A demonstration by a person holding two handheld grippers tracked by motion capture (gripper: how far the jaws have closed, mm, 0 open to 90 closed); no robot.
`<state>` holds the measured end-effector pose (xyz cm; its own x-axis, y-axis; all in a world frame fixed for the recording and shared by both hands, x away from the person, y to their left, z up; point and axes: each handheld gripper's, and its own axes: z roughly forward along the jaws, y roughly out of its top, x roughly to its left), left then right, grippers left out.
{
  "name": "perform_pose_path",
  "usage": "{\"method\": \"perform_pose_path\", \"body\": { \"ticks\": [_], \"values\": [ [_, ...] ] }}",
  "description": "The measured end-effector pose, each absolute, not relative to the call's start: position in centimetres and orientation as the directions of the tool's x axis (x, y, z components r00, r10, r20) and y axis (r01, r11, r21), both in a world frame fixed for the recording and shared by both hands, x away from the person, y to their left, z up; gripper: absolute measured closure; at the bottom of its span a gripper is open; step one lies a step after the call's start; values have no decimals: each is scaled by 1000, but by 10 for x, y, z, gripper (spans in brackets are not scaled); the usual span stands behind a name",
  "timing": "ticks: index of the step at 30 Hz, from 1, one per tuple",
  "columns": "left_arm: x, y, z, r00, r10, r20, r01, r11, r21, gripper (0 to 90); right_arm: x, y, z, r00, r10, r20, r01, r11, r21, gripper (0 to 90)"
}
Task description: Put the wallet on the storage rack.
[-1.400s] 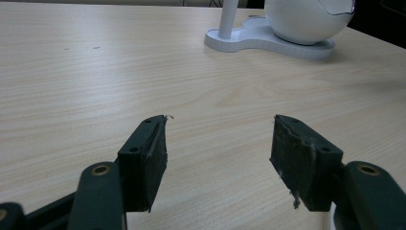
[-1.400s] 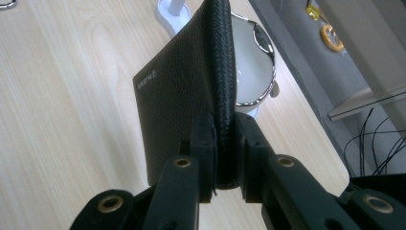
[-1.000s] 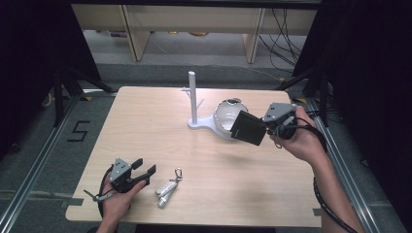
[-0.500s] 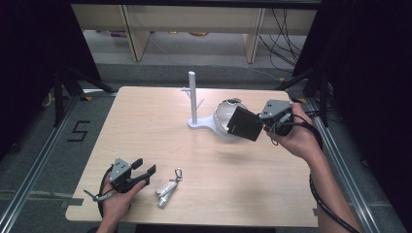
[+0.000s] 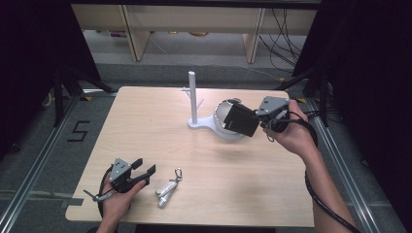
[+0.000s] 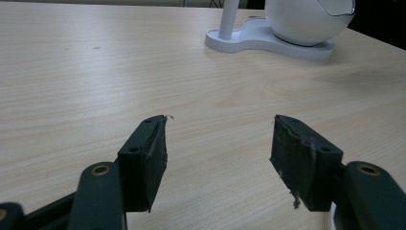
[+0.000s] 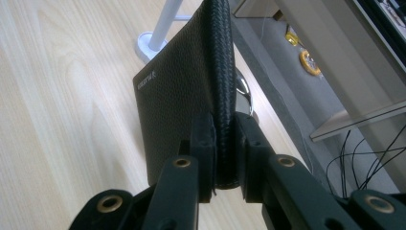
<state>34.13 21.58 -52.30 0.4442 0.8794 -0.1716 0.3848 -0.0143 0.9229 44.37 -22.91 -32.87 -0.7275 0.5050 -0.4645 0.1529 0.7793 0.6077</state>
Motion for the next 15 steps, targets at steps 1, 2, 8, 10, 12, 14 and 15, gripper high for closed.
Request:
{"method": "perform_pose_path", "body": {
  "ticks": [1, 2, 8, 10, 12, 14, 15],
  "values": [
    [341, 216, -523, 446, 878, -174, 384, -12, 923, 365, 444, -229, -329, -724, 512, -462, 158, 775, 611, 805],
    [342, 216, -523, 448, 877, -174, 381, -11, 924, 365, 445, -228, -329, -726, 513, -458, 159, 773, 614, 805],
    [342, 216, -523, 447, 877, -175, 382, -11, 924, 364, 448, -225, -330, -724, 516, -457, 158, 769, 619, 804],
    [342, 216, -523, 448, 877, -174, 382, -11, 924, 365, 449, -224, -330, -723, 519, -457, 162, 770, 617, 804],
    [342, 216, -523, 448, 877, -175, 382, -11, 924, 365, 451, -224, -331, -727, 502, -468, 143, 778, 612, 805],
    [341, 216, -523, 443, 880, -172, 384, -13, 923, 364, 452, -223, -331, -727, 506, -464, 149, 776, 613, 804],
    [341, 216, -523, 445, 879, -171, 384, -15, 923, 365, 452, -222, -331, -723, 516, -460, 159, 772, 616, 804]
  ]
}}
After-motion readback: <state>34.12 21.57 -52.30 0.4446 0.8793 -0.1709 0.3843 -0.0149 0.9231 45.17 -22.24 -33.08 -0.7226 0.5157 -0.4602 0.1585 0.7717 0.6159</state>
